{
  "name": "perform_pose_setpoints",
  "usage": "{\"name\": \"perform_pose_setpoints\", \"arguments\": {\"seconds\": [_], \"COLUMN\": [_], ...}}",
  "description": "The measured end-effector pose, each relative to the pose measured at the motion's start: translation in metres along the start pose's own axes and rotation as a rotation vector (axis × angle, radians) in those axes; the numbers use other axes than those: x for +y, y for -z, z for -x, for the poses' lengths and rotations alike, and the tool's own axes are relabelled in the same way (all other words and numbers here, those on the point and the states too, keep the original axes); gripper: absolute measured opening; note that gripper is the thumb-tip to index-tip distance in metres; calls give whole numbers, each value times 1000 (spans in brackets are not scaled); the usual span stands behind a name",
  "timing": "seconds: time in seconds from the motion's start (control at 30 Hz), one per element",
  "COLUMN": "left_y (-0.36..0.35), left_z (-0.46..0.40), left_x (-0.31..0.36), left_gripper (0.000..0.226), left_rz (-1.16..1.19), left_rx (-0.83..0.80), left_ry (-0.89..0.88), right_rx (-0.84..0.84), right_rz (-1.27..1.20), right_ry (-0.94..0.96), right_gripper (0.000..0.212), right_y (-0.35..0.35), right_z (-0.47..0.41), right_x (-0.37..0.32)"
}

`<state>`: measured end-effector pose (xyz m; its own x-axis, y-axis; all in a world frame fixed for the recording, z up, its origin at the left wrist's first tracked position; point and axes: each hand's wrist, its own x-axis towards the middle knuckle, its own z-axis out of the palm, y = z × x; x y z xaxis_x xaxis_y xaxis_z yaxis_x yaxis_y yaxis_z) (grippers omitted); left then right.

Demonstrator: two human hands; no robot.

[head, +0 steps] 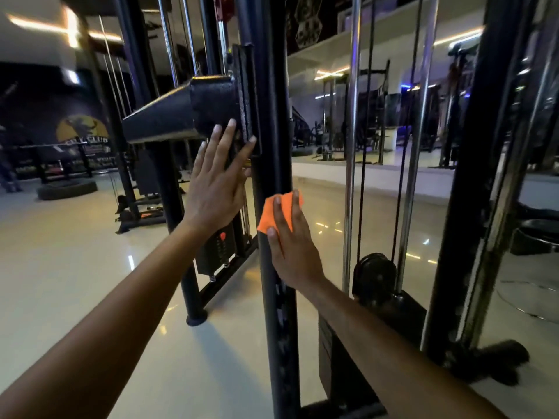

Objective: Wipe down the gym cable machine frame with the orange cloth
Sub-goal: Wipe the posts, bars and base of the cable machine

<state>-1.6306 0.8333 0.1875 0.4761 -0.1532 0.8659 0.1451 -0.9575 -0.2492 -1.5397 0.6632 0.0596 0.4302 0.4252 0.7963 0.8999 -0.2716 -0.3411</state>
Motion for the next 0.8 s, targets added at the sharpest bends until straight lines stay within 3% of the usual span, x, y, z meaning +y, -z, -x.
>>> {"name": "perform_pose_setpoints", "arguments": {"seconds": [0.13,0.23,0.33,0.47,0.6,0.8], "left_y": [-8,-10,-10,-11,-23,-20], "left_z": [15,7,-11,-24,-15,-17], "left_x": [10,16,25,30,33,30], "left_gripper": [60,46,37,55,71,37], "left_rz": [109,394,704,985,1173,1276], "left_rx": [7,113,199,34,-68,-197], "left_ry": [85,210,434,762,900,868], "right_rx": [60,100,74,-21,-26,48], "right_rz": [-50,-54,-2,33,-35,-66], "right_ry": [-25,-18,15,27,10,-28], "right_gripper": [65,65,67,71,68,67], "right_y": [3,15,11,-13,-11,-1], "right_z": [-31,-63,-35,27,13,-28], "right_x": [-8,-21,-13,17,14,-5]}}
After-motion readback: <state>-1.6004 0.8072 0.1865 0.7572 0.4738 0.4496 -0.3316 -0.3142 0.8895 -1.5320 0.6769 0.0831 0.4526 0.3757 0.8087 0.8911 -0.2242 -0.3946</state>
